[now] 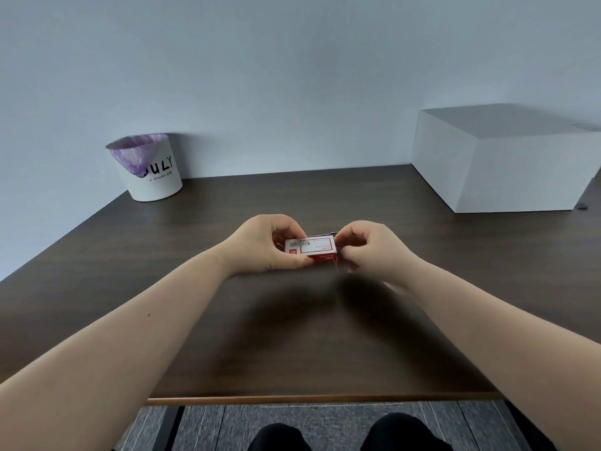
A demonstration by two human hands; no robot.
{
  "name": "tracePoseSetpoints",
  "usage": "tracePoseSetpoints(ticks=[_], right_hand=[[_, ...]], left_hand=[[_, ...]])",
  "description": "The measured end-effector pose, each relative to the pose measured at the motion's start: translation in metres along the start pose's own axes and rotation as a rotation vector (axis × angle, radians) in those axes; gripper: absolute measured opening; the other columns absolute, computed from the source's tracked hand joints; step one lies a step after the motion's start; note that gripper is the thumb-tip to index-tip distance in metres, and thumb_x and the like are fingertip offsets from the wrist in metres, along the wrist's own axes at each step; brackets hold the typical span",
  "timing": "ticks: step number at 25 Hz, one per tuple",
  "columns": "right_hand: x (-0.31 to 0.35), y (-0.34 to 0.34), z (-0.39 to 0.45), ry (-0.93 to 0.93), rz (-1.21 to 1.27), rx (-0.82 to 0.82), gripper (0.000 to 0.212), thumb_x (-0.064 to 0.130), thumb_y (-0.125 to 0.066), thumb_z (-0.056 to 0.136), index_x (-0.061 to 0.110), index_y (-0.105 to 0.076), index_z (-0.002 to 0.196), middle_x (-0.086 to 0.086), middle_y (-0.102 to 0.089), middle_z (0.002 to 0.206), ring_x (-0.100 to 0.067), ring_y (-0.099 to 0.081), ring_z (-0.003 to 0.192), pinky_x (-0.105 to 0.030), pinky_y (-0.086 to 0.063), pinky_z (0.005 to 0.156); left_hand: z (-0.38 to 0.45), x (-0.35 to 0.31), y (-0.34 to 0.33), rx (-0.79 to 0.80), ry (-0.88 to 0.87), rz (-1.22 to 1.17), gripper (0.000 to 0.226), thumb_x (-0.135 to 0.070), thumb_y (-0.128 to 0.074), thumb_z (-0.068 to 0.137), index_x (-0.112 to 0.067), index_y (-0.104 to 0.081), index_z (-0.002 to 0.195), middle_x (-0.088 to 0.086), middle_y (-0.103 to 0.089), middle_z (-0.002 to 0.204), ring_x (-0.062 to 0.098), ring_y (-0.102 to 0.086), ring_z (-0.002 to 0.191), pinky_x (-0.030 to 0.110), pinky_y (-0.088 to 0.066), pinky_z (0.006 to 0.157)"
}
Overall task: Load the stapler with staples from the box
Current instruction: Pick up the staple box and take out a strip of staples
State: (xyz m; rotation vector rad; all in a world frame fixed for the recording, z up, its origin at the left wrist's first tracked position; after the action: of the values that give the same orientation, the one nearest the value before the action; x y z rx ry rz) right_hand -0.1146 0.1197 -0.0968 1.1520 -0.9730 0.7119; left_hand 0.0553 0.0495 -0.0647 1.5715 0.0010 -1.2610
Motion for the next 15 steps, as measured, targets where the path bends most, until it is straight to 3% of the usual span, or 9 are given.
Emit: tracePoseSetpoints(ticks=[2, 4, 9, 12, 15], right_hand=[[-0.003, -0.009, -0.003, -0.305, 0.498, -0.006, 0.020, -0.002, -0.041, 0.091, 0.000, -0.061, 0.093, -0.016, -0.069, 0.086, -0.021, -0.066, 0.067, -0.029, -0.058, 0.066], [-0.003, -0.015, -0.007, -0.487, 0.810, -0.011, 0.020, 0.007, -0.040, 0.094, -0.001, -0.059, 0.097, -0.021, -0.069, 0.090, -0.027, -0.067, 0.074, -0.035, -0.059, 0.069], [-0.001, -0.022, -0.011, -0.523, 0.936, 0.015, 0.023, 0.006, -0.043, 0.095, -0.006, -0.059, 0.107, -0.021, -0.067, 0.093, -0.028, -0.065, 0.075, -0.035, -0.062, 0.063], [0.000, -0.021, -0.015, -0.544, 0.943, 0.065, 0.025, 0.004, -0.041, 0.095, -0.005, -0.064, 0.095, -0.019, -0.067, 0.082, -0.027, -0.065, 0.072, -0.032, -0.061, 0.060], [-0.001, -0.020, -0.017, -0.544, 0.953, 0.080, 0.026, 0.007, -0.042, 0.095, -0.003, -0.065, 0.101, -0.016, -0.067, 0.084, -0.023, -0.065, 0.074, -0.027, -0.061, 0.055]], left_hand=[[0.001, -0.008, 0.002, -0.010, -0.024, 0.048, 0.024, -0.023, -0.082, 0.067, -0.030, -0.065, 0.082, -0.011, -0.072, 0.089, 0.007, -0.070, 0.083, 0.026, -0.058, 0.082], [0.005, -0.018, 0.005, -0.007, -0.046, 0.141, 0.024, -0.027, -0.082, 0.067, -0.029, -0.066, 0.085, -0.011, -0.072, 0.090, 0.005, -0.067, 0.082, 0.022, -0.056, 0.079], [0.014, -0.041, 0.000, 0.075, -0.081, 0.393, 0.028, -0.028, -0.076, 0.067, -0.024, -0.067, 0.093, -0.008, -0.070, 0.091, 0.008, -0.063, 0.082, 0.028, -0.053, 0.077], [0.017, -0.051, -0.002, 0.062, -0.140, 0.405, 0.030, -0.030, -0.077, 0.067, -0.024, -0.067, 0.095, -0.009, -0.064, 0.095, 0.007, -0.060, 0.087, 0.024, -0.050, 0.080], [0.019, -0.058, -0.004, 0.047, -0.164, 0.379, 0.036, -0.040, -0.077, 0.069, -0.024, -0.067, 0.099, -0.009, -0.064, 0.097, 0.006, -0.060, 0.089, 0.019, -0.048, 0.078]])
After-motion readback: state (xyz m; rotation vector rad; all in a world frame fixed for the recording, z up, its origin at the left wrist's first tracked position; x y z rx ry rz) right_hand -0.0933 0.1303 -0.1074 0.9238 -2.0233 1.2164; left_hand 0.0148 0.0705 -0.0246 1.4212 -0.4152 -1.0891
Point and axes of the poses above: each hand's wrist, its own z-axis towards the middle knuckle, its own y-axis out of the back of the hand, x = y × z, the point moved 4 cm from there along z, towards the middle knuckle
